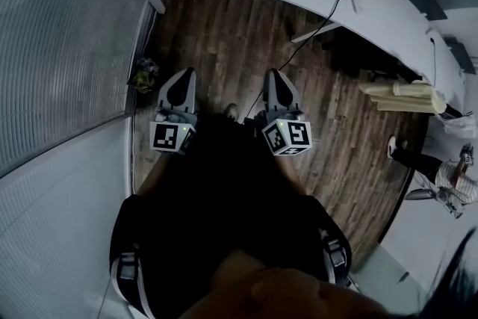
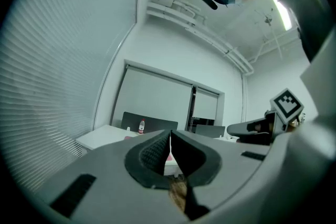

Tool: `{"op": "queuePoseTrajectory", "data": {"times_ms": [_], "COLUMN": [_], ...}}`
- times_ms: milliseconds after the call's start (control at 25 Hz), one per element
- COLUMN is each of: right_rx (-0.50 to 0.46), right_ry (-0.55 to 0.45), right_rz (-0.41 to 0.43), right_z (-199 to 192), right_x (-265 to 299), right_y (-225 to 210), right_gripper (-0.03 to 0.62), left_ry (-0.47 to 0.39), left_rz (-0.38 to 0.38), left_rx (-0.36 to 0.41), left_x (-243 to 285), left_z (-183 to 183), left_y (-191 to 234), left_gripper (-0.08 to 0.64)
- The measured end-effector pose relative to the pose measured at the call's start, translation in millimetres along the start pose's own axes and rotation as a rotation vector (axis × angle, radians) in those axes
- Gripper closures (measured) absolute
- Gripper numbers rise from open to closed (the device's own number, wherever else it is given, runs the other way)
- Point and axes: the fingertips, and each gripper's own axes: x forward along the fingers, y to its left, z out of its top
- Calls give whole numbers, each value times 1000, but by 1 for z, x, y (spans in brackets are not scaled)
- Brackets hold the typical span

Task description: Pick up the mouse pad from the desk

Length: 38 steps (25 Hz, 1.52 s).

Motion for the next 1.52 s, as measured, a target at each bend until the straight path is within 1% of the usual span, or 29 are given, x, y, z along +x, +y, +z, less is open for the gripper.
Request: {"op": "queuePoseTrajectory", "data": {"times_ms": [80, 160, 240, 320, 440, 520, 680, 800, 920, 1040, 1120, 1240, 1400, 1520], "right_rx": [-13, -22, -24, -25, -21, -18, -7, -11, -10, -2, -2, -3, -4, -5], "right_ry": [-6, -5, -3, 1, 11, 22, 37, 52, 66, 77, 83, 91, 99, 100], "right_rz": [1, 1, 3, 8, 19, 28, 46, 58, 59, 48, 41, 26, -7, -37], "right_z": [1, 1, 2, 3, 0, -1, -1, -3, -3, -2, -1, 0, 3, 11], "right_x": [-2, -5, -8, -8, -10, -9, -5, 2, 14, 28, 46, 77, 123, 170], "right_y": [-3, -7, -14, -22, -38, -50, -78, -101, -118, -128, -133, -141, -148, -147], "right_gripper": [591, 591, 591, 591, 591, 591, 591, 591, 591, 591, 591, 591, 591, 591], "left_ry": [24, 30, 1, -21, 22, 32, 12, 33, 46, 52, 61, 59, 75, 75], "left_rz": [-2, 4, 9, 13, 55, 73, 95, 121, 136, 129, 132, 113, 94, 65], "left_rx": [-2, -14, -31, -27, -26, -30, -9, 10, 19, 19, 10, 5, -5, -23], "left_x": [1, 3, 9, 15, 21, 26, 39, 51, 63, 77, 94, 124, 169, 210], "left_z": [-9, -13, -7, -7, -20, -26, -24, -26, -34, -38, -34, -39, -37, -34], "left_y": [-2, -5, -11, -17, -21, -26, -40, -48, -46, -38, -28, -8, 25, 61], "left_gripper": [552, 552, 552, 552, 552, 552, 552, 552, 552, 551, 552, 551, 552, 552]}}
